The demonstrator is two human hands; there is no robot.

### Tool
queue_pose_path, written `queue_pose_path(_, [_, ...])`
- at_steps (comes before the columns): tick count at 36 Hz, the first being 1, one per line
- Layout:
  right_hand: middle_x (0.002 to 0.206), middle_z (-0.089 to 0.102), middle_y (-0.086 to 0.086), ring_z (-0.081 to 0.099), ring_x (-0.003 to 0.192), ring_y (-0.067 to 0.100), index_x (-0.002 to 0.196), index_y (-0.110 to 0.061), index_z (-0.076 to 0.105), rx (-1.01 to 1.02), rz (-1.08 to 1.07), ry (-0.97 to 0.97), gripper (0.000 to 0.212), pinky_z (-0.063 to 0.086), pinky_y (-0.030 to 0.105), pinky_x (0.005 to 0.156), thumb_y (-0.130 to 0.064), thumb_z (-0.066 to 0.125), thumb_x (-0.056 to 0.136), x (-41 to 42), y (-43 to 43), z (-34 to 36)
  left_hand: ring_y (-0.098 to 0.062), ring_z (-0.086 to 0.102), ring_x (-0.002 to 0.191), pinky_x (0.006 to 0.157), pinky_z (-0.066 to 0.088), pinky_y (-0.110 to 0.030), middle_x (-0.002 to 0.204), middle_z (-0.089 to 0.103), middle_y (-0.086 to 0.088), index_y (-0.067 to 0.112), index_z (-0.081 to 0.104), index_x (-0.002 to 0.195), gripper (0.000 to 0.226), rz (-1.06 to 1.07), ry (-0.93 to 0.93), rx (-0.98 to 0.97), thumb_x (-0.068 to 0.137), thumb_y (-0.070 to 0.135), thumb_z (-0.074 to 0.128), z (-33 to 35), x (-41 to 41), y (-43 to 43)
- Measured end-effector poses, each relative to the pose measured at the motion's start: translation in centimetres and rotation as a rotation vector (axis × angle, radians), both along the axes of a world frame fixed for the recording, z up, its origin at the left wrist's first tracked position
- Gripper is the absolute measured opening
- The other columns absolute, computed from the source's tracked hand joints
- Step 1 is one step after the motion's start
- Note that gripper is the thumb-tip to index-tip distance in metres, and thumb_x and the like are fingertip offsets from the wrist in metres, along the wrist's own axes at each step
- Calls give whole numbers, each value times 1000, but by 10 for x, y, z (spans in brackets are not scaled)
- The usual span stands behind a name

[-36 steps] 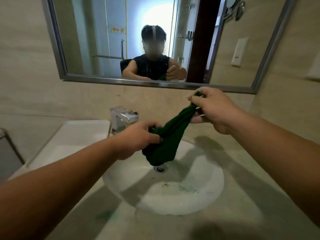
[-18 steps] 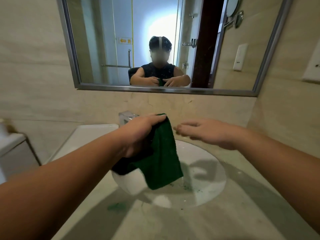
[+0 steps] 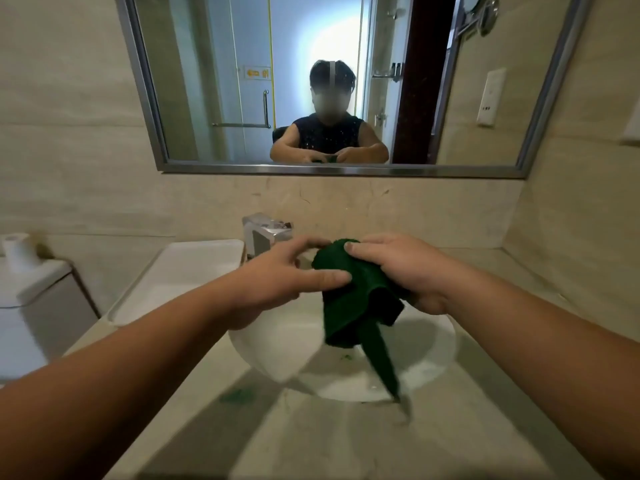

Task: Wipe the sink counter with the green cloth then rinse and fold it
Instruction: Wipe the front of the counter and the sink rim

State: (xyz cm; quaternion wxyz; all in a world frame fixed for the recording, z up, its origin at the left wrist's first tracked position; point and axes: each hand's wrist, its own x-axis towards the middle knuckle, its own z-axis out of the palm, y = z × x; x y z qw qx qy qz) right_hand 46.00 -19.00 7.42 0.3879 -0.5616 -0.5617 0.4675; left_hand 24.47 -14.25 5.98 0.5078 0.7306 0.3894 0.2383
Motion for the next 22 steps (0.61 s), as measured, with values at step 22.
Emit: queue_pose_path(22, [93,76,-8,65,82,10,94,-26,74,177,124,-1192,36,54,36,80,-52,50,100,42,-75,-83,-4,59,115,95,53,-22,136,49,23,59,34,150,68,67,343,783,99,30,68,-45,-73,-125])
